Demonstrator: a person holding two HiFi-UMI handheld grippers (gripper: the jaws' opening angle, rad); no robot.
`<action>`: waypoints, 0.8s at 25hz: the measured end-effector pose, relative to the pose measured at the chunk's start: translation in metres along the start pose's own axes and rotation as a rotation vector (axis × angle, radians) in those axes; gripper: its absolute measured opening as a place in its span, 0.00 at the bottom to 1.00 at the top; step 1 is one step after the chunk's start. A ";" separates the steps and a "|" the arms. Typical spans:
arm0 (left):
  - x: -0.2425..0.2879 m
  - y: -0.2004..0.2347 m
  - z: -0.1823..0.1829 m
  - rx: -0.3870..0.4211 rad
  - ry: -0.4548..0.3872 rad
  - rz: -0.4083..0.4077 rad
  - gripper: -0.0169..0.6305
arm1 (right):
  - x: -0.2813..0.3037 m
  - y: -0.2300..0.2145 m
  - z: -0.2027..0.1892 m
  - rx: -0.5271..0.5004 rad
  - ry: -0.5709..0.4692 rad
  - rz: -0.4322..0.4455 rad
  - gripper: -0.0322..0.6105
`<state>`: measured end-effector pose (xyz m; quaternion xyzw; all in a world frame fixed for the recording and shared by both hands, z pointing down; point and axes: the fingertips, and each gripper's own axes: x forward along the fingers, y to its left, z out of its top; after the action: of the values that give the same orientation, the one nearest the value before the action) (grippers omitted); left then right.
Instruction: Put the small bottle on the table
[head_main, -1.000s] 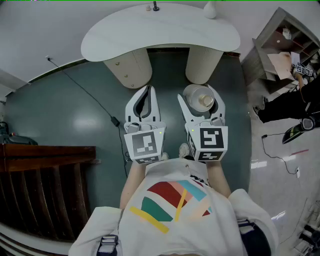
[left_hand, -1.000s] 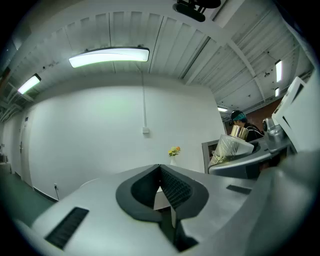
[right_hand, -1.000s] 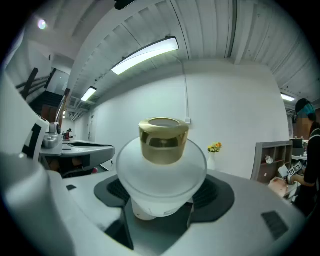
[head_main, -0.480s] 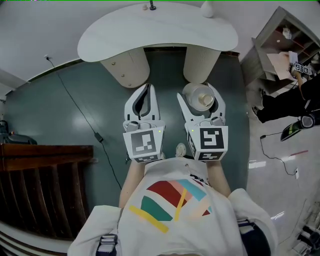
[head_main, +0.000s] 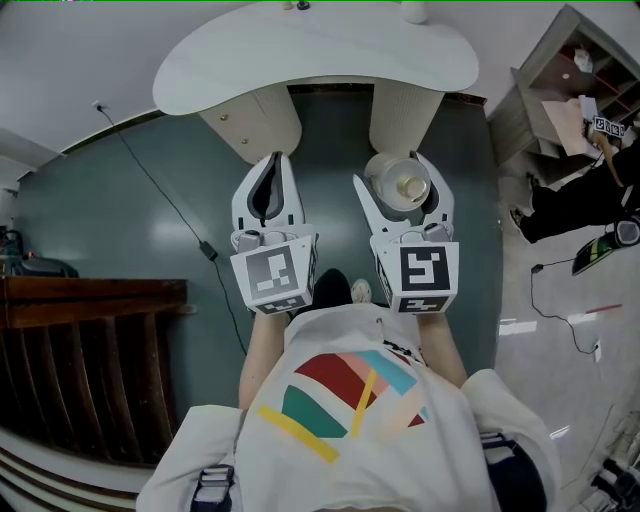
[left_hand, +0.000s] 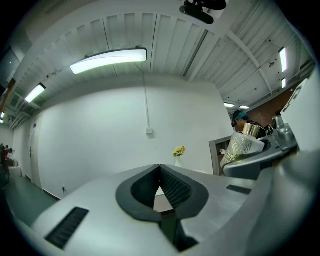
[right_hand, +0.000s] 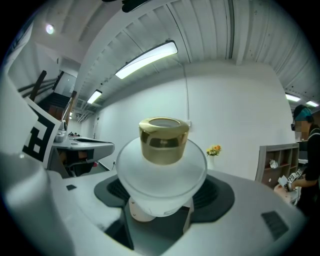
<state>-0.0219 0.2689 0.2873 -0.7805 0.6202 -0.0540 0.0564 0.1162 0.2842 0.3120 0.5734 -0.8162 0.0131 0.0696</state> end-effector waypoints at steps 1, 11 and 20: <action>0.000 -0.001 -0.001 0.004 -0.001 0.007 0.05 | 0.000 -0.003 -0.003 0.002 0.002 0.001 0.59; 0.028 -0.005 0.008 0.033 -0.046 0.003 0.05 | 0.008 -0.027 0.005 -0.016 -0.024 -0.026 0.59; 0.079 0.011 0.028 0.052 -0.126 0.001 0.05 | 0.044 -0.056 0.027 -0.064 -0.074 -0.080 0.59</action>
<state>-0.0101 0.1905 0.2594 -0.7802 0.6144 -0.0208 0.1158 0.1516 0.2213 0.2874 0.6029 -0.7948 -0.0371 0.0581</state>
